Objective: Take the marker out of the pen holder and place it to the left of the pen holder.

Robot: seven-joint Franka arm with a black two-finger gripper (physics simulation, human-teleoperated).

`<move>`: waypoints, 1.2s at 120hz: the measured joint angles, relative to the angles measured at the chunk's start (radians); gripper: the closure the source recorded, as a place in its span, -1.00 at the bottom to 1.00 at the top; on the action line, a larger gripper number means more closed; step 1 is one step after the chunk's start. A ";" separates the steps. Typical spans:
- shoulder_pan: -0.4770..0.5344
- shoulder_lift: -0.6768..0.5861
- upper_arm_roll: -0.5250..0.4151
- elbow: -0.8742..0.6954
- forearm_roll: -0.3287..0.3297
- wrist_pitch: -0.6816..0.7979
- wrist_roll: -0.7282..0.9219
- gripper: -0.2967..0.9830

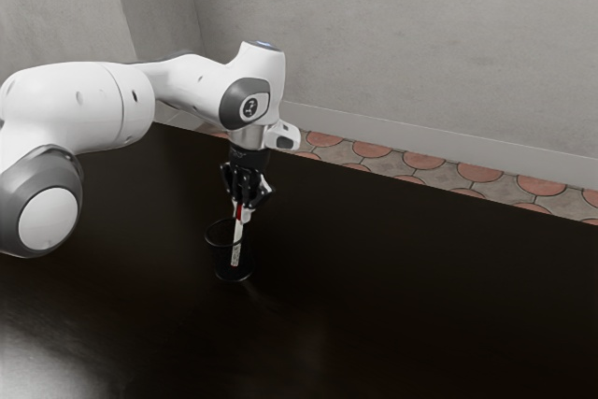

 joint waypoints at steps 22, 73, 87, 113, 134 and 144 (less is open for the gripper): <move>0.006 -0.028 0.006 0.017 0.009 -0.002 0.000 0.66; 0.016 -0.241 0.094 0.034 0.047 -0.093 -0.002 0.68; 0.025 -0.186 0.108 0.035 0.090 -0.155 -0.001 0.68; 0.052 0.003 0.108 0.108 0.166 -0.331 0.002 0.68; 0.037 0.056 0.101 0.116 0.224 -0.464 0.007 0.67; 0.042 0.100 0.101 0.117 0.234 -0.502 0.009 0.66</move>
